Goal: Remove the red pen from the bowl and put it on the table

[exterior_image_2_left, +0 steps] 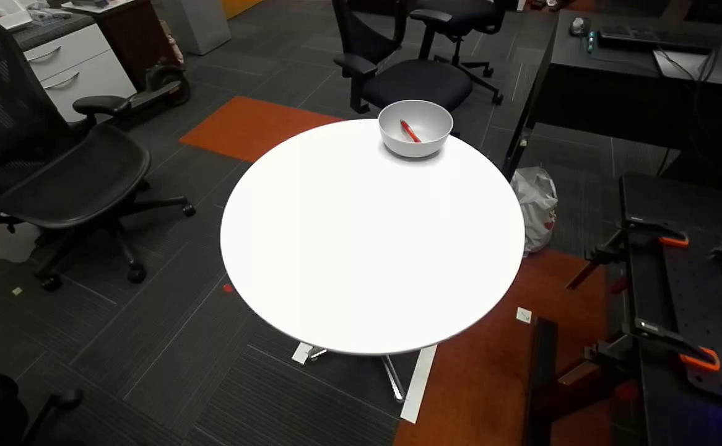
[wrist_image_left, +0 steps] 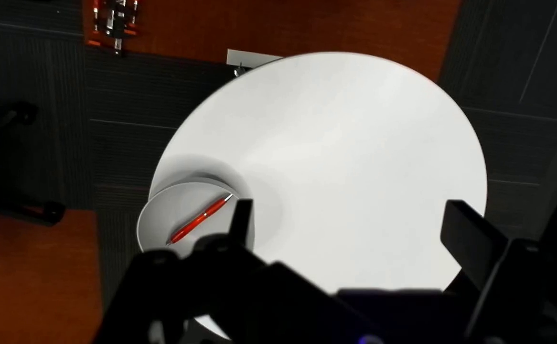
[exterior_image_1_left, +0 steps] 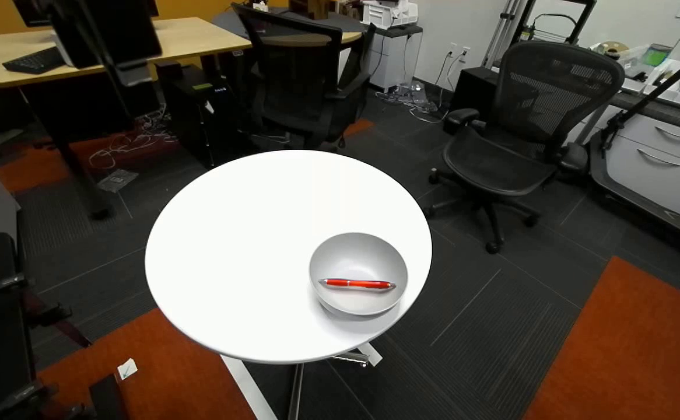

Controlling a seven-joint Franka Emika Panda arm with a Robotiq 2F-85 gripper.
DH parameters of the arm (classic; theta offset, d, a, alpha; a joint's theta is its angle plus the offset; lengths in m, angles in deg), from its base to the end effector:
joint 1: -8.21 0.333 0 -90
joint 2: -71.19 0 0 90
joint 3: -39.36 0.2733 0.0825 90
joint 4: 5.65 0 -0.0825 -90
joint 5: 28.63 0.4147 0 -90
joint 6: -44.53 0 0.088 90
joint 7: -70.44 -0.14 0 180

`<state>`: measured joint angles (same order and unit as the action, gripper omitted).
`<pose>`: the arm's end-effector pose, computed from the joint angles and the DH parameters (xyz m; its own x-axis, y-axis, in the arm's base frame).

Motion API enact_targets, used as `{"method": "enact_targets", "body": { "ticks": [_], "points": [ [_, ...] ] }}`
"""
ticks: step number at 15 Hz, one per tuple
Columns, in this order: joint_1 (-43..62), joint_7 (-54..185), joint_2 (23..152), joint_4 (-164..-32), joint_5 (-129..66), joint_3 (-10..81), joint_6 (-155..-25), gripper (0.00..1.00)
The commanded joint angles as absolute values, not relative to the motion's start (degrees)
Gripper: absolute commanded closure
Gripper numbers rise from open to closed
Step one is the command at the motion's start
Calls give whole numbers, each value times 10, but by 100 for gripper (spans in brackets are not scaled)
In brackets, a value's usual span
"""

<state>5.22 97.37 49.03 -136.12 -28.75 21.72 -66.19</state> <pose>0.4571 -0.1719 0.4204 0.9892 0.1267 0.0736 0.1330 -0.9871 -0.0886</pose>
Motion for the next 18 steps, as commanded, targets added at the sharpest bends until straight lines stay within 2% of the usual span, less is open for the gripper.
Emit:
{"method": "enact_targets", "body": {
  "ticks": [1, 10, 18],
  "points": [
    [45, 954, 550, -1323, -241, 221, -701, 0],
    [17, 782, 713, -1288, -206, 253, -864, 0],
    [-11, 731, 856, -1236, -145, 277, -954, 0]
  ]
}}
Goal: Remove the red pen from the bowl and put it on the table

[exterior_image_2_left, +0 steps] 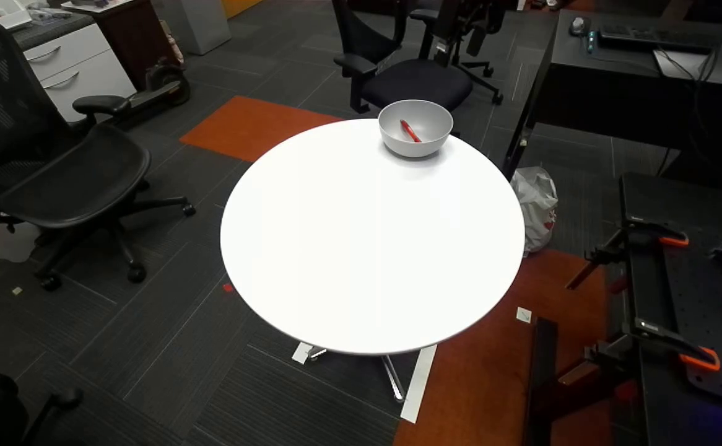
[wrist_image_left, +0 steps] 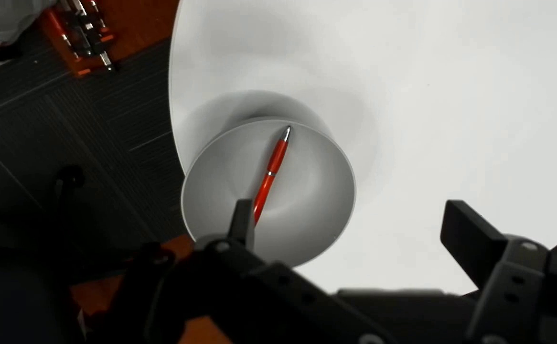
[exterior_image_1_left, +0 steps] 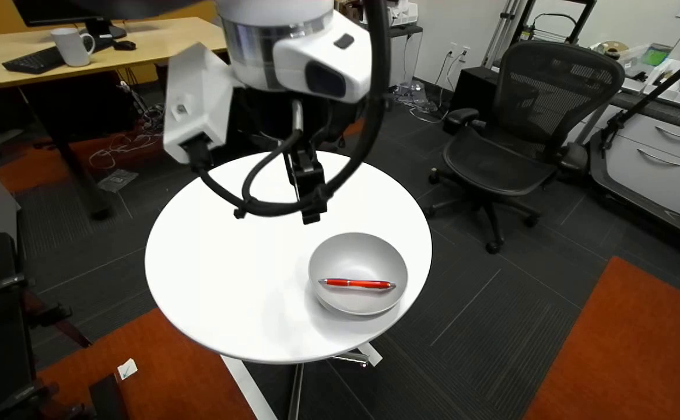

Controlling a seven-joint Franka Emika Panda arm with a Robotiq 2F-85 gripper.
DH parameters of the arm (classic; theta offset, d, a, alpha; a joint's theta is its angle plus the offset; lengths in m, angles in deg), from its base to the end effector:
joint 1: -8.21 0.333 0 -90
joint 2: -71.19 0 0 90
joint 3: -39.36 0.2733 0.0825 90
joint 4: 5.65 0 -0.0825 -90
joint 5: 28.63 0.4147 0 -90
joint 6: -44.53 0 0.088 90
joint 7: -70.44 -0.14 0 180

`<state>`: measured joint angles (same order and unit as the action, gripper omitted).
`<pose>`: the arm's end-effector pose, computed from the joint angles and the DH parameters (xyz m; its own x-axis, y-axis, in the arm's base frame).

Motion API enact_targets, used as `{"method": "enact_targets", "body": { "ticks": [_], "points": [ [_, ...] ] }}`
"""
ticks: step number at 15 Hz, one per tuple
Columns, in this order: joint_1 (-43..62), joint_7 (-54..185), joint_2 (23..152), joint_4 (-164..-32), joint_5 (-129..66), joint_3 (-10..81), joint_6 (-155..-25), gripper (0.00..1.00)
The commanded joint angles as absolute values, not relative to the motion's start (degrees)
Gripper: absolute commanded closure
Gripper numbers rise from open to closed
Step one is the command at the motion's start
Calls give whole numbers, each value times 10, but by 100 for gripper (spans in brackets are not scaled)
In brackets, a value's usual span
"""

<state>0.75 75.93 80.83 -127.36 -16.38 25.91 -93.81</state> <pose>0.5603 -0.2092 0.2513 0.9046 -0.4057 0.1306 -0.3935 -0.9128 -0.1097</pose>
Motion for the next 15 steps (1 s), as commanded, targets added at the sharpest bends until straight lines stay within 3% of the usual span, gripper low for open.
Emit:
{"method": "enact_targets", "body": {
  "ticks": [1, 15],
  "points": [
    [-16, 728, 870, -1228, -141, 280, -963, 0],
    [-31, 615, 1055, -1084, -161, 283, -961, 0]
  ]
}}
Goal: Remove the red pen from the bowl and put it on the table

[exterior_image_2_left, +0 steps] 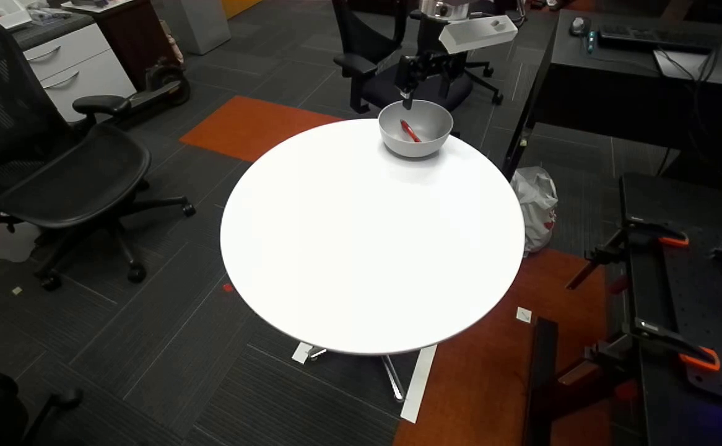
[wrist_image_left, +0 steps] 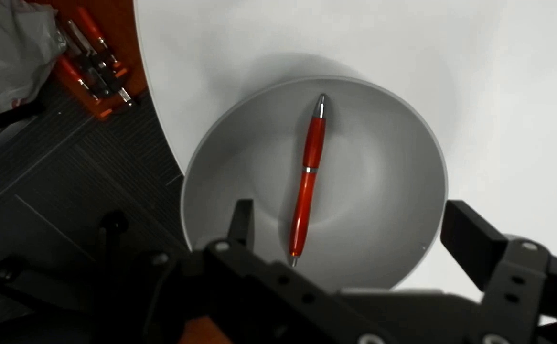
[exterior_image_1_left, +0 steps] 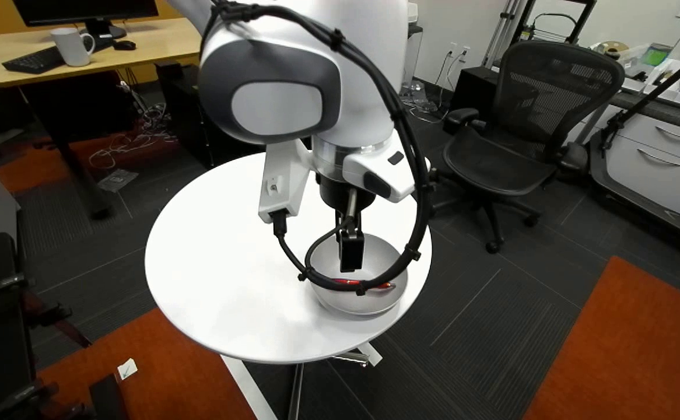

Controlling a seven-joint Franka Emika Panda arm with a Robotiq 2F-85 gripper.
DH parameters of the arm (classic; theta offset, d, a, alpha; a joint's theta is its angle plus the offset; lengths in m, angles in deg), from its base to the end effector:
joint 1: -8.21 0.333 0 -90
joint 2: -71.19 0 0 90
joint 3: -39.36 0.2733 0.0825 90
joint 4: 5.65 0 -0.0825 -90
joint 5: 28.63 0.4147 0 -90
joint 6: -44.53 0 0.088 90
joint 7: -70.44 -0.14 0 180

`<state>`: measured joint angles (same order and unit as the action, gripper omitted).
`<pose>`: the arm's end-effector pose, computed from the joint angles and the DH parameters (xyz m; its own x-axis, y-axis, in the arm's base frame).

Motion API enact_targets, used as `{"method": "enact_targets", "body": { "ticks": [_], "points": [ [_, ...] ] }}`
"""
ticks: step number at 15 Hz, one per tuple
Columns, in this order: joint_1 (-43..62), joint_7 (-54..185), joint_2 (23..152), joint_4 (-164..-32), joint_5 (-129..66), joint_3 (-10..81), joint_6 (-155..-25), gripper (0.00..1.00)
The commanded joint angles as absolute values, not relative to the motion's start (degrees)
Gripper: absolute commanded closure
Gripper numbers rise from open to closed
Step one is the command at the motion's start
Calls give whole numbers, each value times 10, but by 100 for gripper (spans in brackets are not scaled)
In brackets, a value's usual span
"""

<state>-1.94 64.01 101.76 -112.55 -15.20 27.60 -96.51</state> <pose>0.6044 -0.2393 0.1492 0.7991 -0.5973 0.0685 -0.5939 -0.8019 -0.0650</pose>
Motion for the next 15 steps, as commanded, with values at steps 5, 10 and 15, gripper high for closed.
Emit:
{"method": "enact_targets", "body": {
  "ticks": [5, 10, 15],
  "points": [
    [-39, 607, 1111, -1034, -165, 281, -961, 0],
    [-40, 599, 1161, -984, -171, 277, -963, 0],
    [-36, 575, 1197, -945, -186, 270, -960, 26]
  ]
}}
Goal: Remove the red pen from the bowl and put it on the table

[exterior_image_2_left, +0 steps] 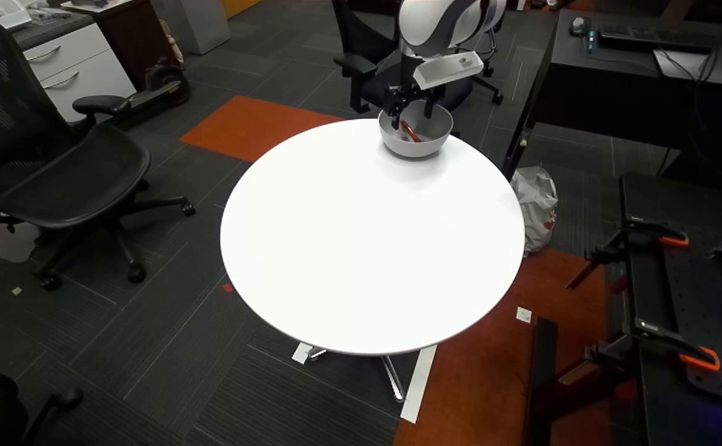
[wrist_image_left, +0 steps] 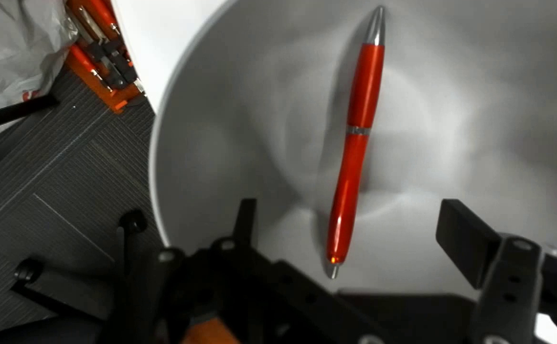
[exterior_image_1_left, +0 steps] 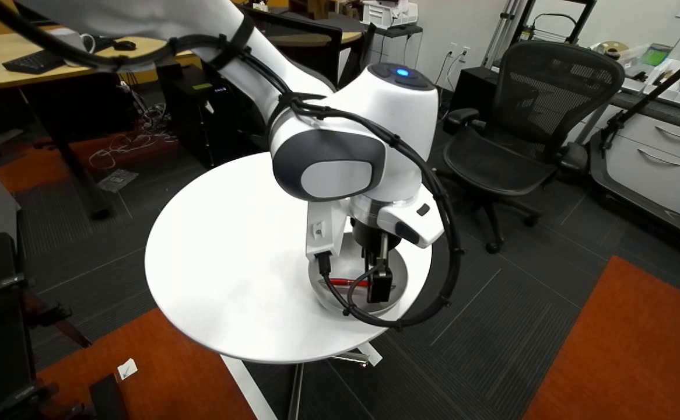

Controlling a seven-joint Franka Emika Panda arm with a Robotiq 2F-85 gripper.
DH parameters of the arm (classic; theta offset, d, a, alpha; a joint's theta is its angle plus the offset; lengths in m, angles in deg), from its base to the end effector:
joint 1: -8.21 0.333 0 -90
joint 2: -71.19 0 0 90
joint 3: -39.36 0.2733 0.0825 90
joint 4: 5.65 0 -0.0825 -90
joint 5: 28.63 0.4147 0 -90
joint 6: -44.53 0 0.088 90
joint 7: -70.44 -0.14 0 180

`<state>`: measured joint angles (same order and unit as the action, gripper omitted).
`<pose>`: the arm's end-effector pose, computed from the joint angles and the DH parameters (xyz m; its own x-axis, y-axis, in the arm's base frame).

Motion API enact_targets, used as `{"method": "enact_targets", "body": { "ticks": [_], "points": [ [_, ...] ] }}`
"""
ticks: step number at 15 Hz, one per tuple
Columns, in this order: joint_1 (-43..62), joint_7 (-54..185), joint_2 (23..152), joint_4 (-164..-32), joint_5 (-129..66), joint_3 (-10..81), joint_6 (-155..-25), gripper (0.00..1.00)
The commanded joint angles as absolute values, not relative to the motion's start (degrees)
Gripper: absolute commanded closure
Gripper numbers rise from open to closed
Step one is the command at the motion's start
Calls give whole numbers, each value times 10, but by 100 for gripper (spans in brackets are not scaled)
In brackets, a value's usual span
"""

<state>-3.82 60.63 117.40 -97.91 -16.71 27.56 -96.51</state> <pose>0.6342 -0.2698 0.0807 0.7768 -0.6261 0.0677 -0.6273 -0.7787 -0.0042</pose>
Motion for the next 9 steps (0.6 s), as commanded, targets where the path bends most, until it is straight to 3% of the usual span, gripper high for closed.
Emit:
{"method": "enact_targets", "body": {
  "ticks": [1, 9],
  "points": [
    [-36, 568, 1202, -938, -189, 270, -958, 34],
    [-34, 552, 1221, -907, -203, 267, -955, 95]
  ]
}}
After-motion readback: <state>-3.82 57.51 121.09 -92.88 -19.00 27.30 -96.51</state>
